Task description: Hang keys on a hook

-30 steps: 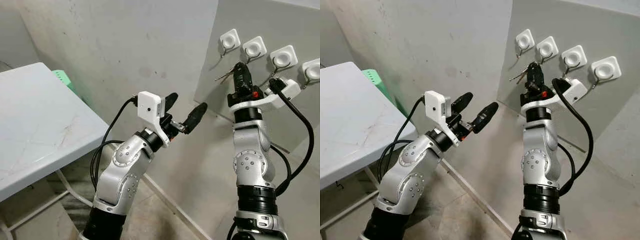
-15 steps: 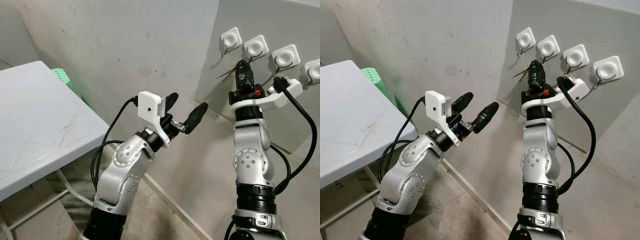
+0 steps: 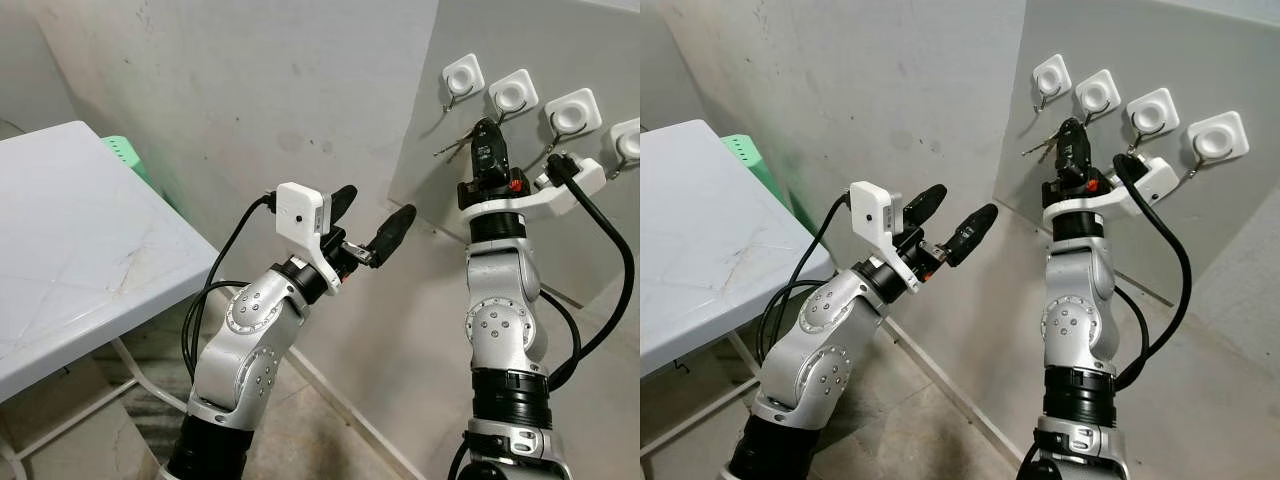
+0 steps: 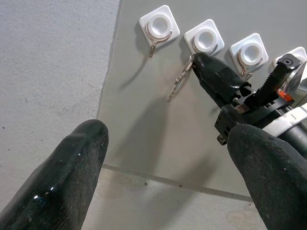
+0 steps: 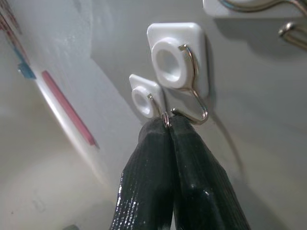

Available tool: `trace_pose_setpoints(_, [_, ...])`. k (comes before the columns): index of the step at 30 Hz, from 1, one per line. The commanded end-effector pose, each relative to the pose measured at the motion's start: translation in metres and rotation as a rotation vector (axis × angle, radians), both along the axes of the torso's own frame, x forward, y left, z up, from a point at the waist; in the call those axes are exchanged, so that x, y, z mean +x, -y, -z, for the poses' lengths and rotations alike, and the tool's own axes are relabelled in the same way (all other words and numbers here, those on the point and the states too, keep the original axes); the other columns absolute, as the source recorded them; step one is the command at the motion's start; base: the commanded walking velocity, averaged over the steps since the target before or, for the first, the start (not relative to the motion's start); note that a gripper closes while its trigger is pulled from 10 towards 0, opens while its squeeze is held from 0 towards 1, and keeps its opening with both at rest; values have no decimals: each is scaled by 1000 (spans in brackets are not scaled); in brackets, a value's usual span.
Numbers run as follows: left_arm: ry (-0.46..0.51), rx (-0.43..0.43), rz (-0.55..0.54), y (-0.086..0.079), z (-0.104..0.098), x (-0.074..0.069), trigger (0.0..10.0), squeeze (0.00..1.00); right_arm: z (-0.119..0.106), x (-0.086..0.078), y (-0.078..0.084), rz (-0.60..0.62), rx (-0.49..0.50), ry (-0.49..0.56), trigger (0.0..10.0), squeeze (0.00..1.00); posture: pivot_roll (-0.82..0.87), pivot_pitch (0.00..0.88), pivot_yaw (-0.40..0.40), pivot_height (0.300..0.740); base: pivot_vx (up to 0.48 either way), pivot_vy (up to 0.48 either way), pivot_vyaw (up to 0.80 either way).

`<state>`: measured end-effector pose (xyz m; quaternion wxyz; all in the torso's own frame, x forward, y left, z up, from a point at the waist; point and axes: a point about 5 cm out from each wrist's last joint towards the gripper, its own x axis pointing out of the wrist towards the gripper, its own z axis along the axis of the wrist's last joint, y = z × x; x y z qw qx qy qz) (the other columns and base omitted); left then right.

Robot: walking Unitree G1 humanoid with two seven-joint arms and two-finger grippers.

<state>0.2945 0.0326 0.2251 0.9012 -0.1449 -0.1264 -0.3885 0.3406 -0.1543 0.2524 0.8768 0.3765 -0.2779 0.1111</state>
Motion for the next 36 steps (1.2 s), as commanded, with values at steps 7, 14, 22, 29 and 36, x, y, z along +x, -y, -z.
trace_pose_setpoints(7, [17,-4,6,0,-5,-3,10000,0,-8,-8,-1,-2,-7,63,10000,0,11,60,-48,740,0,0,0])
trace_pose_setpoints(14, [16,-5,10,1,-5,-3,10000,0,-7,-9,1,10,10,57,10000,0,10,61,-44,740,0,0,0])
trace_pose_setpoints(22, [14,-13,8,1,-6,-2,10000,0,-1,-9,-4,-13,-16,29,10000,0,9,63,-43,740,0,0,0])
trace_pose_setpoints(29, [12,-15,7,0,-6,-2,10000,0,4,-7,-8,-24,-53,8,10000,0,9,65,-45,740,0,0,0])
trace_pose_setpoints(36, [11,-15,8,0,-6,-2,10000,0,-2,-8,-4,-3,-30,38,10000,0,8,63,-43,740,0,0,0])
